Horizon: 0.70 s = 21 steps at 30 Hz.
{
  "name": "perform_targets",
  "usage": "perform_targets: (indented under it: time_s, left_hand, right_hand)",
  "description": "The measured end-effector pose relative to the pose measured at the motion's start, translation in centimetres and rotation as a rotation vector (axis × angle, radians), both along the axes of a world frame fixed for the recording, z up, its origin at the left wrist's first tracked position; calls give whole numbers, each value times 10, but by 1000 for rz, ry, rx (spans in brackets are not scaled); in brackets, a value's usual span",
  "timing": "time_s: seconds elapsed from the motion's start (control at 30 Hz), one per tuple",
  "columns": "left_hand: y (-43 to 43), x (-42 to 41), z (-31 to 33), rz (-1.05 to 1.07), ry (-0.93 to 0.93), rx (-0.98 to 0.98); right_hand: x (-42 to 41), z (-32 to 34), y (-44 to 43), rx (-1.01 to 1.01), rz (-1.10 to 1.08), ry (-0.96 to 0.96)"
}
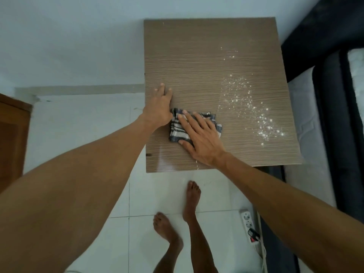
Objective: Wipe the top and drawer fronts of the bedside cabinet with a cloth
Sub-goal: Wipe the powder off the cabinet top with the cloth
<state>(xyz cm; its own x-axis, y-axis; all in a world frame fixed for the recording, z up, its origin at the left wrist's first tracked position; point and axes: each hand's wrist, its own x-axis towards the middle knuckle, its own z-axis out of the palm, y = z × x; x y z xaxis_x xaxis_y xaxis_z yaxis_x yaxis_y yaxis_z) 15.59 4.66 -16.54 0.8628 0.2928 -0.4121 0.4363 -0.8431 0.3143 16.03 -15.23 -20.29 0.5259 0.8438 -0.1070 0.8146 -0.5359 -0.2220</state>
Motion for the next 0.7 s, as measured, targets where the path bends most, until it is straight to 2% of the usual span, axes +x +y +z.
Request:
perform_targets:
  time_s: [0.17,0.43,0.6,0.7]
  left_hand:
    - [-11,-17,-2,-36,-1,-6]
    - [-23,-32,-1,-49,-3,-49]
    - [-27,-31,5,-53,31,-37]
    - [-33,-25,7,-67,40,-29]
  right_hand:
    - [-47,-1,-20,111,24,28]
    - [-95,15,-40,165,178,-34]
    - [-107,33,-60,130,415,98]
    - [-95,44,-77,117,426,172]
